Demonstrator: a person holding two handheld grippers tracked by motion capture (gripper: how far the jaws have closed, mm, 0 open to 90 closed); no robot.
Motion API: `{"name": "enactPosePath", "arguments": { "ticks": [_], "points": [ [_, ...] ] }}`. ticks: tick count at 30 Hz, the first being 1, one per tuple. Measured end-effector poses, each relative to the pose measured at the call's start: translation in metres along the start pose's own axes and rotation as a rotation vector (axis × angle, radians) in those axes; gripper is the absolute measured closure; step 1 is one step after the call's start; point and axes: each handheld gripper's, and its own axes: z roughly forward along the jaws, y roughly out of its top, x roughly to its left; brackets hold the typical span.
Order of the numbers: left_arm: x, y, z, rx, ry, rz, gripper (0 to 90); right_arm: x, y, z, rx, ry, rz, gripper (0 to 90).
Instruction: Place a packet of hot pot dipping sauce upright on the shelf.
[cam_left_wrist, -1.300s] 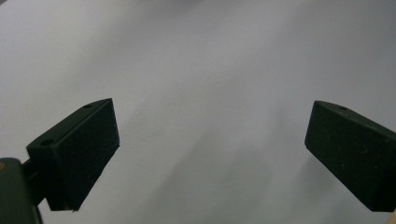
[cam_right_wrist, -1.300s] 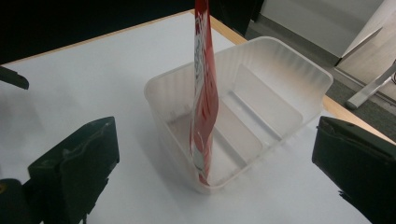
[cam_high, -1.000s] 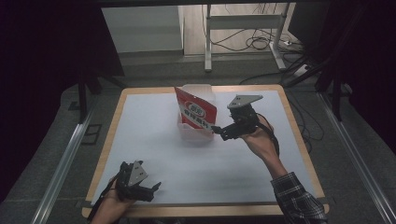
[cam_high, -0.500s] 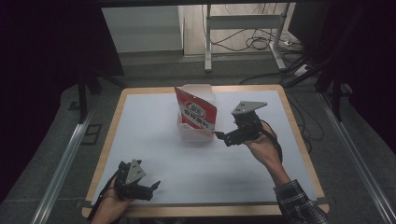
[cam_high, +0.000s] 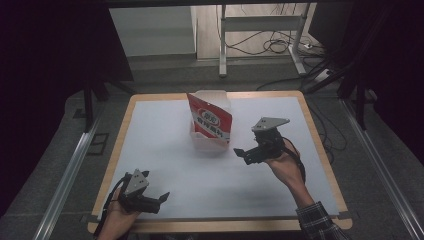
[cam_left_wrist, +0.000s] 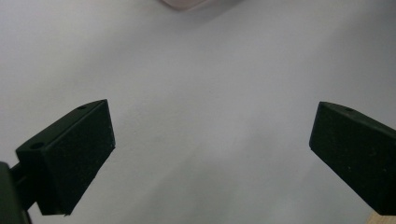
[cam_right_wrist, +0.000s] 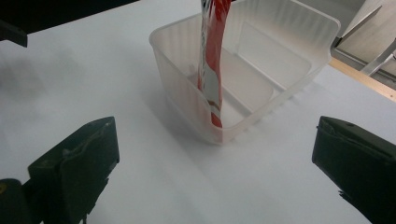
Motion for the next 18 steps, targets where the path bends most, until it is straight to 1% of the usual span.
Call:
{"name": "enactPosePath", "arguments": {
  "ticks": [4,13,16,18],
  "points": [
    [0.001,0.000,0.000,-0.003,-0.002,-0.003,0.0,0.001,-0.004,-0.003,0.003,-0.007,-0.001,0.8],
    [0.003,-0.001,-0.001,-0.015,-0.013,-0.025,0.0,0.006,-0.015,-0.014,0.001,-0.029,-0.003,0.8],
    [0.003,-0.001,-0.001,-0.013,-0.012,-0.022,0.0,0.006,-0.019,-0.017,0.004,-0.041,-0.005,0.7],
    [0.002,0.000,0.000,-0.006,-0.009,-0.012,0.0,0.006,-0.022,-0.018,0.009,-0.045,-0.002,0.6]
  ]
}}
